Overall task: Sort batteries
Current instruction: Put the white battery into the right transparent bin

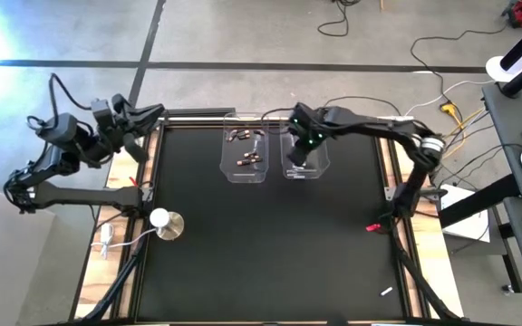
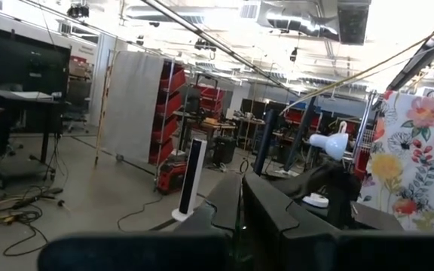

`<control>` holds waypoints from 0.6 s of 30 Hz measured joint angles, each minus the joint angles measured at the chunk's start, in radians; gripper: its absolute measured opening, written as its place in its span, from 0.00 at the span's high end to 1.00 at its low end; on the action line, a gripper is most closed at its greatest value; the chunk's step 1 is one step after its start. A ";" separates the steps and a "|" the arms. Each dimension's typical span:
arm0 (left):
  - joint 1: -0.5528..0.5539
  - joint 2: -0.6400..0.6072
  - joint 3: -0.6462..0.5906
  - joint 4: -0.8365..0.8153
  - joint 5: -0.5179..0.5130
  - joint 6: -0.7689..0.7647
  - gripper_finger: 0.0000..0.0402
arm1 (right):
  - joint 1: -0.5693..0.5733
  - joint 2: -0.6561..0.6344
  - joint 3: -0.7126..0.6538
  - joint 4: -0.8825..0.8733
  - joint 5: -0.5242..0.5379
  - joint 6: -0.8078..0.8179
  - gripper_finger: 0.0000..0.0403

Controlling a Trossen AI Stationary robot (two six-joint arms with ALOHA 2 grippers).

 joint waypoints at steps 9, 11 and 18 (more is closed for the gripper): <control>0.000 -0.034 0.001 -0.066 0.000 -0.012 1.00 | -0.088 0.211 0.144 -0.002 0.002 -0.172 0.93; 0.000 -0.029 0.001 -0.062 0.000 -0.035 1.00 | -0.098 0.246 0.172 -0.012 0.005 -0.173 0.93; 0.000 0.006 0.001 -0.063 0.029 -0.066 1.00 | -0.136 0.330 0.234 -0.078 0.013 -0.173 0.93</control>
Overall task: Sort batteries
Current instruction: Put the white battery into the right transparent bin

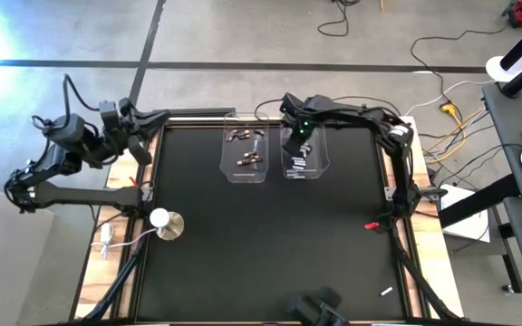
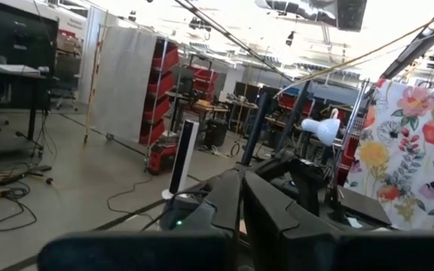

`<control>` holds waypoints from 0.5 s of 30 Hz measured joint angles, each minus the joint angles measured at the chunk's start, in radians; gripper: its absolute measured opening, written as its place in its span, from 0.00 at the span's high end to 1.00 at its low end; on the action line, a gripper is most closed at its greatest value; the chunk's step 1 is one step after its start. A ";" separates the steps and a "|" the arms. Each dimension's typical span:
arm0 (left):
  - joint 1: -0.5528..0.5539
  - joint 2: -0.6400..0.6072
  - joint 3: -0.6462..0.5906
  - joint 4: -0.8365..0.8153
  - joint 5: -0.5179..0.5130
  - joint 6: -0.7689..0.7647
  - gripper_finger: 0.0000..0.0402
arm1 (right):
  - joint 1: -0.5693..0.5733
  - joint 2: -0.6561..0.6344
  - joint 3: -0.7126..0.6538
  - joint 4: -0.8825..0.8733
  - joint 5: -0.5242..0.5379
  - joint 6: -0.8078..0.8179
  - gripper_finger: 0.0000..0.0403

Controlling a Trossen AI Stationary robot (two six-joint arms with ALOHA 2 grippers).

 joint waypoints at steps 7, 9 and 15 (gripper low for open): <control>0.000 0.022 0.000 0.000 0.006 -0.013 1.00 | -0.020 0.025 0.000 -0.023 0.025 0.058 0.93; 0.000 0.024 0.000 -0.001 0.022 -0.013 1.00 | -0.021 0.025 0.000 -0.032 0.026 0.094 0.91; -0.001 0.016 0.000 -0.001 0.095 -0.022 1.00 | -0.018 -0.002 0.022 -0.087 0.025 0.187 0.76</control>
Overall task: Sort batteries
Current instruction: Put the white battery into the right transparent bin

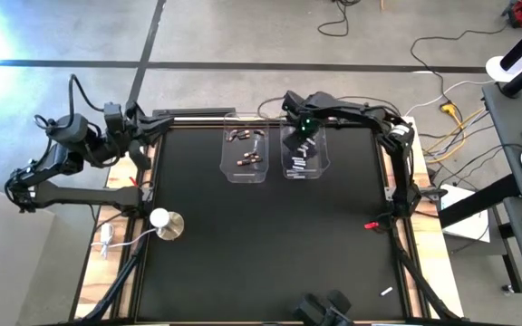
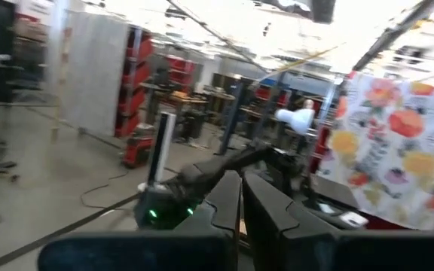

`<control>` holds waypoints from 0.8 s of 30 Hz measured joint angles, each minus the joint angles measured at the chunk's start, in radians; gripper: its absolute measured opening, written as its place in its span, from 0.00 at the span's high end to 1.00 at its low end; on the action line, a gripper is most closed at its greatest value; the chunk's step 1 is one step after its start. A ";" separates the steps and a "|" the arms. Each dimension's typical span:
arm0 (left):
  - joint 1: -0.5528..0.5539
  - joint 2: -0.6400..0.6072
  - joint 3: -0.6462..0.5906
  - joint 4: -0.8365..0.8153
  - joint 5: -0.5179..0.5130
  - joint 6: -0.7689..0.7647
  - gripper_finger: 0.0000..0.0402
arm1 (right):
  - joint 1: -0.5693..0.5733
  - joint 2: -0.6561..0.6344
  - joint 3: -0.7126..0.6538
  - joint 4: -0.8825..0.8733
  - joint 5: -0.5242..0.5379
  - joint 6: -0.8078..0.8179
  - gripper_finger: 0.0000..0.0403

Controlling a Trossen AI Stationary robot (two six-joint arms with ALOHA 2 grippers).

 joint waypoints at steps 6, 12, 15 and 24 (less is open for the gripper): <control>-0.011 0.001 0.000 0.000 0.112 0.000 1.00 | 0.062 -0.158 0.097 -0.071 0.005 0.079 0.62; -0.015 0.004 -0.001 -0.012 0.173 0.025 1.00 | 0.290 -0.376 0.079 -0.084 0.182 0.265 0.54; -0.016 0.004 -0.001 -0.014 0.190 0.053 1.00 | 0.442 -0.451 0.033 -0.121 0.253 0.425 0.50; -0.016 0.012 -0.001 -0.035 0.298 0.089 1.00 | 0.989 -0.475 -0.185 -0.138 0.304 0.886 0.42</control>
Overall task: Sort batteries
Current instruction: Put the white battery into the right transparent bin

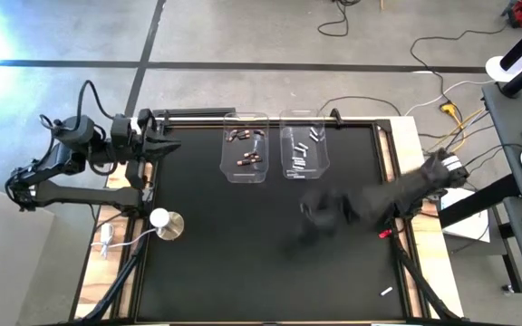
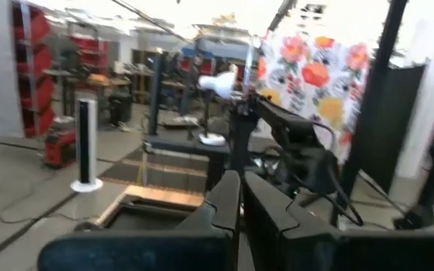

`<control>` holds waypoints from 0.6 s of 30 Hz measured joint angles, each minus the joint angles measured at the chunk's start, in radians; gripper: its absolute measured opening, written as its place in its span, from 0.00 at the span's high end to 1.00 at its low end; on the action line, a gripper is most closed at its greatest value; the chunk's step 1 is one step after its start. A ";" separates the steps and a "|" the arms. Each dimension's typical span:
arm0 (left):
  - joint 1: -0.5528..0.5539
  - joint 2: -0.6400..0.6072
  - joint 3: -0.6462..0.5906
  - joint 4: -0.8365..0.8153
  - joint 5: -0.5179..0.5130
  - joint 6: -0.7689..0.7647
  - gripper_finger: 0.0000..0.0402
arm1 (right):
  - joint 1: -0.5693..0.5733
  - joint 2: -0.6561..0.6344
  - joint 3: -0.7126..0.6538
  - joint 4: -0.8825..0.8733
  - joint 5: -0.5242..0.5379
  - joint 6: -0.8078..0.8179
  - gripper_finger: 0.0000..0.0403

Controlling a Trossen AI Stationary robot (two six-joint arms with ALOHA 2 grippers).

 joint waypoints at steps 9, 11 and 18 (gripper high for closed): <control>0.000 0.000 0.000 -0.076 0.028 -0.010 1.00 | 0.351 0.164 -0.106 -0.005 -0.337 0.320 0.42; 0.000 0.000 0.000 -0.076 0.028 -0.020 1.00 | 0.381 0.200 -0.106 -0.007 -0.451 0.309 0.42; 0.000 0.001 0.000 -0.076 0.032 -0.053 1.00 | 0.402 0.287 -0.106 -0.023 -0.701 0.089 0.39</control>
